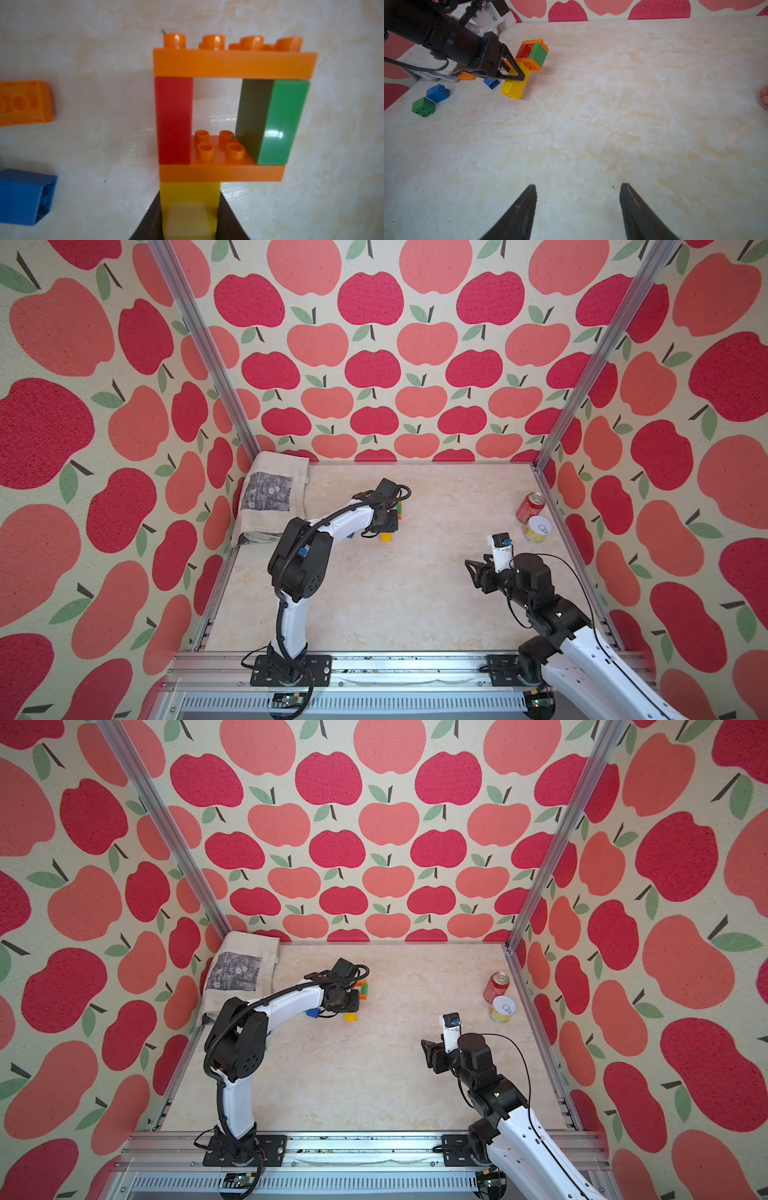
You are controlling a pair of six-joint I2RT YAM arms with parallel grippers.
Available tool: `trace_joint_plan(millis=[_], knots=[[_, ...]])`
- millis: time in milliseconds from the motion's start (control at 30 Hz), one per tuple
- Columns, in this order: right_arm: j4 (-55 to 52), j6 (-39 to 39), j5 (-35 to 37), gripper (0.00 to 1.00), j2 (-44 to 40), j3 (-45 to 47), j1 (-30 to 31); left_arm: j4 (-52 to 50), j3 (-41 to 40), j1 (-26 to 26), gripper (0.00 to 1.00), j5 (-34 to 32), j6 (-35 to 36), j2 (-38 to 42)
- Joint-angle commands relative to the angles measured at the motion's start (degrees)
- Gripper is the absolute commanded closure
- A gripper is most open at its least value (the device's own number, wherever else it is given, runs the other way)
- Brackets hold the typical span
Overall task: Assemble the letter p with lego
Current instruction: Place the lego brick at the center of the board, then adjust the lego brick at the center of the board.
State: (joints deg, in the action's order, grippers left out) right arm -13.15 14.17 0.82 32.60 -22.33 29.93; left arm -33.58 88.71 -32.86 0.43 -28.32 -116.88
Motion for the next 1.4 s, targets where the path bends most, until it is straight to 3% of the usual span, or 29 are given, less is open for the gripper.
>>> trace_joint_plan(millis=[0, 367, 600, 667, 800, 967, 1167, 1367], knots=[[3.89, 1.60, 0.45, 0.33, -1.27, 0.81, -0.14, -11.33, 6.49, 0.47, 0.72, -0.60, -2.90, -3.83], [2.07, 2.17, 1.38, 0.33, -1.75, 0.90, -0.14, -27.68, 29.50, 1.77, 0.72, 0.78, -1.39, -17.52], [1.90, 2.11, 2.03, 0.33, -2.36, 1.25, -0.14, -27.93, 34.19, 1.31, 0.60, 2.33, -0.28, -20.56], [1.80, 2.02, 2.23, 0.33, -2.11, 1.23, -0.16, -27.37, 33.94, 1.05, 0.53, 2.10, -0.08, -19.87], [2.11, 1.91, 2.27, 0.33, -1.84, 1.41, -0.15, -25.42, 31.09, 1.06, 0.49, 2.12, -0.06, -16.74], [2.59, 1.85, 2.26, 0.33, -1.60, 1.53, -0.14, -20.17, 20.74, 2.06, 0.44, 0.20, -0.34, -7.40], [3.13, 1.83, 1.73, 0.33, -1.04, 1.65, -0.14, -16.90, 6.72, 7.28, 0.38, -4.36, 0.43, 4.03], [3.30, 1.82, 1.90, 0.33, -0.92, 1.85, -0.14, -15.62, 3.89, 12.66, 0.31, -4.24, 2.37, 3.62]])
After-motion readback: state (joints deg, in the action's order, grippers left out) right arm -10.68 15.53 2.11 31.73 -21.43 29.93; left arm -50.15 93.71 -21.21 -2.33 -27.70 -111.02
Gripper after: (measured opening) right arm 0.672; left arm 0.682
